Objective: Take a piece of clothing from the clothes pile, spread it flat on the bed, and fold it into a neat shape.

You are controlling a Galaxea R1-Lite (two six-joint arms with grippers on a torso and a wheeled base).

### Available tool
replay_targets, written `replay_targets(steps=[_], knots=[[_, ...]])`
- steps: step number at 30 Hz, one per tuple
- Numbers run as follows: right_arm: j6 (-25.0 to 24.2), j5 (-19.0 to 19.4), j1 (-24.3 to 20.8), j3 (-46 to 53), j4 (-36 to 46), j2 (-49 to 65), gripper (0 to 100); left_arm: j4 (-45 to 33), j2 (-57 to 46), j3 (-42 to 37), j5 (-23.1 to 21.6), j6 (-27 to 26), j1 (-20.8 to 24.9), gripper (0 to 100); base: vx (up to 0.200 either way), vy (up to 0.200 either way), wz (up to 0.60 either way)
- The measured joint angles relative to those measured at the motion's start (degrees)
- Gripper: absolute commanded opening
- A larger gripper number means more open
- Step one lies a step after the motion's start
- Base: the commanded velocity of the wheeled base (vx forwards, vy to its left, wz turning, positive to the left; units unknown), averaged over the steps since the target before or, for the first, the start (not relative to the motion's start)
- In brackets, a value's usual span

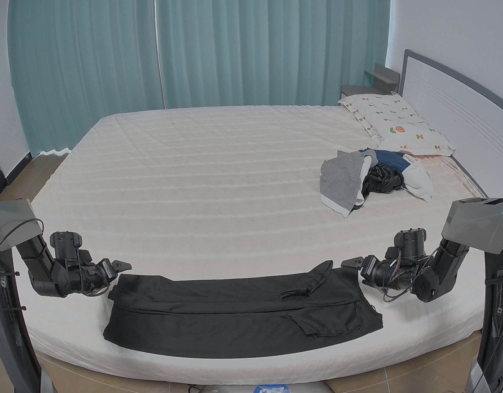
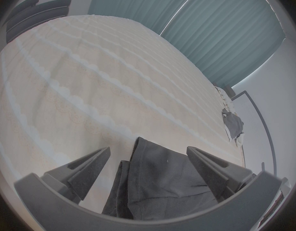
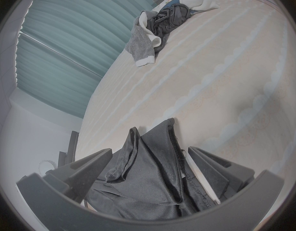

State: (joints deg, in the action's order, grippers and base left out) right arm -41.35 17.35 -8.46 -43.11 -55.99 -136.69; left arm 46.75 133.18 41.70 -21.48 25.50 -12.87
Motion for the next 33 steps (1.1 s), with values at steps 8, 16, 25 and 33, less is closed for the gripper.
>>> replay_targets(steps=[8,16,25,33], knots=[[0.0,0.0,-0.3,-0.2,0.0,-0.5,100,-0.1,1.3,0.7,0.7,0.2,1.6,0,0.000,0.000,0.00],[0.0,-0.1,-0.4,-0.2,0.0,-0.6,100,0.0,1.9,1.0,2.3,0.1,1.4,0,0.000,0.000,0.00],[0.0,-0.1,-0.3,-1.4,0.1,-1.0,100,-0.2,2.6,2.3,2.7,0.3,-0.7,0,0.000,0.000,0.00],[0.0,0.0,-0.3,-2.4,0.1,-1.5,0,0.0,2.9,2.6,2.7,0.4,-1.4,0,0.000,0.000,0.00]])
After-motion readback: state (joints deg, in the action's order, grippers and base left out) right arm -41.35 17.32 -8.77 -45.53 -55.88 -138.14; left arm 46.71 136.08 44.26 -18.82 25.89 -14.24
